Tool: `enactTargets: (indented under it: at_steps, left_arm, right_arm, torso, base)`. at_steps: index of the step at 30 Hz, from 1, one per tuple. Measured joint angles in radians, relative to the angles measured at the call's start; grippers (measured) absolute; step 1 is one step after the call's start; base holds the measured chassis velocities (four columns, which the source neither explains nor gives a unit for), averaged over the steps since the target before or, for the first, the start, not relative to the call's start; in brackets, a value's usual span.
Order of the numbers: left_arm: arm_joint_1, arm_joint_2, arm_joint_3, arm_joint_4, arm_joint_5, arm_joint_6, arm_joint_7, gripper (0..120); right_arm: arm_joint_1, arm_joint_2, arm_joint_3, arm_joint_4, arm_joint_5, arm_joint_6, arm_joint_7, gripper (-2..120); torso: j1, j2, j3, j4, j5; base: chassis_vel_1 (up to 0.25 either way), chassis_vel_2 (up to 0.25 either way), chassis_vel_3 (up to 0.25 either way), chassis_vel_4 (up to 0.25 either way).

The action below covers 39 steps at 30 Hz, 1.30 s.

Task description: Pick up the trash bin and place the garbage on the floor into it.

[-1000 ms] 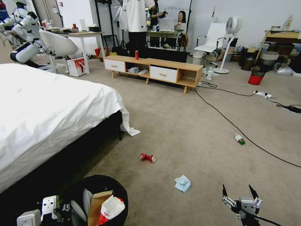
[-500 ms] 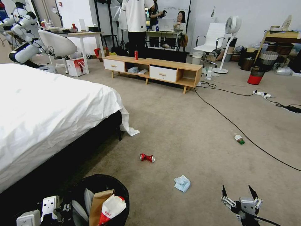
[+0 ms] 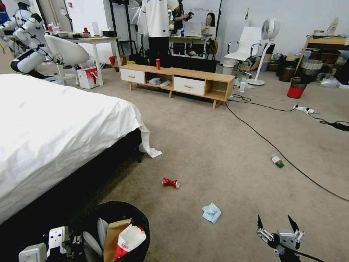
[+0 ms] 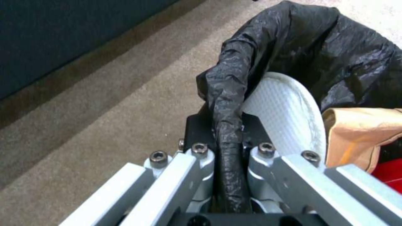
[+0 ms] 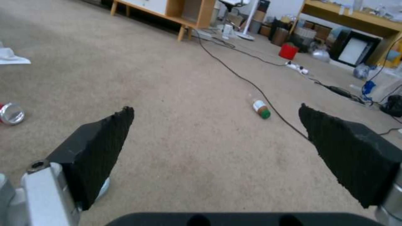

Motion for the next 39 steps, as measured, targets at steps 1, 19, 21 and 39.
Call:
enactTargets:
  at_steps: [1,19,21,39]
  left_arm:
    - [0.000,0.000,0.000,0.000,0.000,0.000,0.000,4]
    - [0.002,0.000,0.001,-0.004,0.000,0.001,0.009,4]
    - [0.002,0.000,0.001,-0.004,0.000,0.001,0.009,4]
    - [-0.002,0.001,0.005,-0.006,-0.004,0.004,0.008,4]
  right_arm:
    - [0.000,0.000,0.000,0.000,0.000,0.000,0.000,100]
    - [0.001,-0.002,0.001,0.001,0.002,0.003,-0.002,100]
    - [0.001,-0.002,0.001,0.001,0.002,0.003,-0.002,100]
    - [0.002,-0.008,0.003,0.003,0.007,0.005,-0.003,100]
  torso:
    - [0.000,0.000,0.000,0.0003,0.0000]
    - [0.000,0.000,0.000,0.0000,0.0000]
    - [0.000,0.000,0.000,0.0000,0.0000]
    - [0.000,0.000,0.000,0.0002,-0.0001]
  base:
    - [0.000,0.000,0.000,0.000]
    - [-0.054,0.063,0.062,-0.059]
    - [-0.012,0.012,0.029,-0.028]
    - [-0.049,0.048,0.051,-0.054]
